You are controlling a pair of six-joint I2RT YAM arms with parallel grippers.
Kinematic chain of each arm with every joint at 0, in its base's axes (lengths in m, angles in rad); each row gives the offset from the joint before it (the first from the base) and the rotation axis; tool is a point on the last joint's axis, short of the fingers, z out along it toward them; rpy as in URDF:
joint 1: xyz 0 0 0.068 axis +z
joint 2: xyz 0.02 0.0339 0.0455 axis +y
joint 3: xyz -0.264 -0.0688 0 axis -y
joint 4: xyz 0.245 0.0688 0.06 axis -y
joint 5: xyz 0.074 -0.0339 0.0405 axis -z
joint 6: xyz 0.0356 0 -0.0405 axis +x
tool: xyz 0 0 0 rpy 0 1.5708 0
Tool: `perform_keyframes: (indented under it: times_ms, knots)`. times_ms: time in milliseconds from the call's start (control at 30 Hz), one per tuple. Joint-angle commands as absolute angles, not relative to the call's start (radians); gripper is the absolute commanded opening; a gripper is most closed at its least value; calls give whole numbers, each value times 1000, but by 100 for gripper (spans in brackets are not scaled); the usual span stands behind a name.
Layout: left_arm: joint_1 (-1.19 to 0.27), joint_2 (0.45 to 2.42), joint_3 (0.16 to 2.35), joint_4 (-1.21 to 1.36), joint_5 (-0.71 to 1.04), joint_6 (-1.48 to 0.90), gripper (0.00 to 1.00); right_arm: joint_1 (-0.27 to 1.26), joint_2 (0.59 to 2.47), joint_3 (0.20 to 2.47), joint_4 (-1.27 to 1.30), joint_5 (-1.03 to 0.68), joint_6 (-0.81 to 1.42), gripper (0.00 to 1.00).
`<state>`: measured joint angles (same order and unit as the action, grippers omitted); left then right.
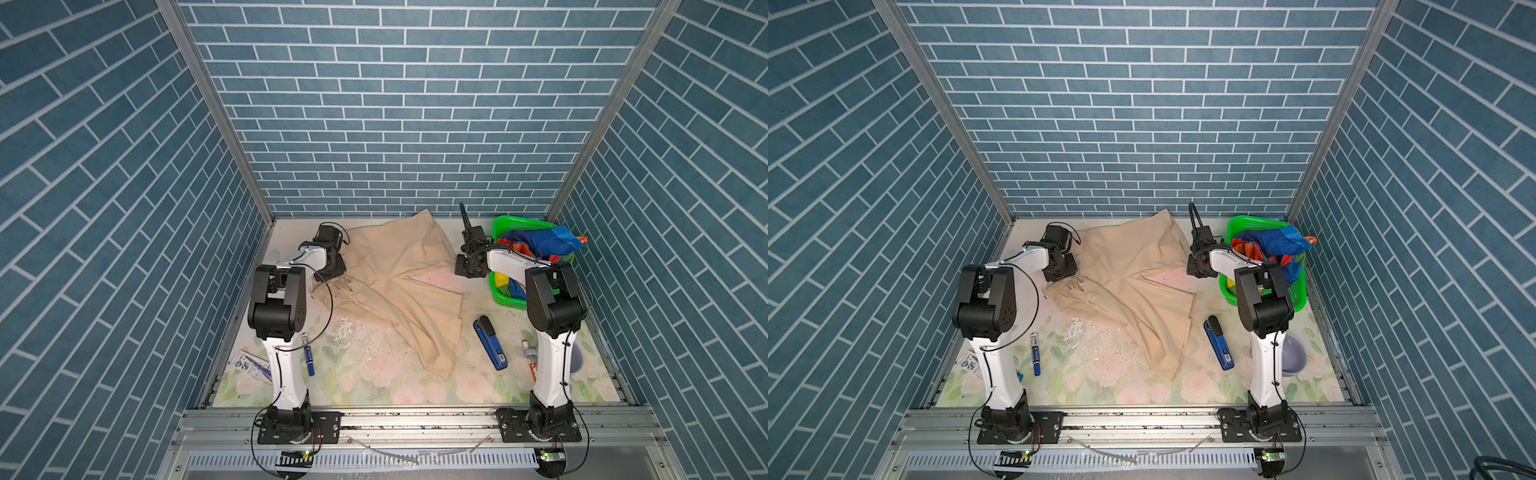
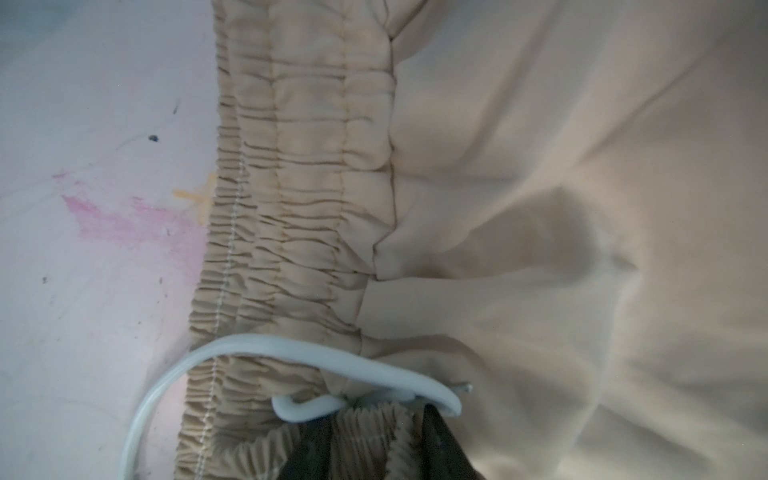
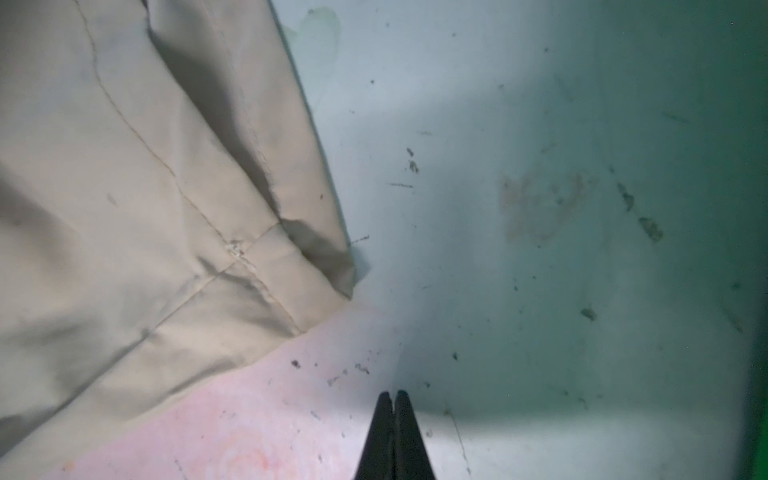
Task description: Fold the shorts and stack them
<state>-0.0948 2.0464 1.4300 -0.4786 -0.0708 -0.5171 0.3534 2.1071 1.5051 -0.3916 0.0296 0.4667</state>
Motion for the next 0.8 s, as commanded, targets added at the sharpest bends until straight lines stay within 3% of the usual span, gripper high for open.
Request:
perform_keyframes:
  times_ms: [0,133,367,567,767]
  knots:
    - [-80,2068,1399,-518,-73,-524,36,357,2153,1655,-436,2,449,16]
    - [-80,2065,1394,-516,-69,-526,36,357,2242,1838,-513,0,403,37]
    - [-80,2071,1399,-517,-59,-529,32,357,2436,2130,-649,-59,348,49]
    - [-80,2077,1396,-517,-60,-529,30,357,2501,2177,-639,-116,341,49]
    - [-78,2080,1395,-517,-60,-528,30,357,2511,2161,-615,-152,342,43]
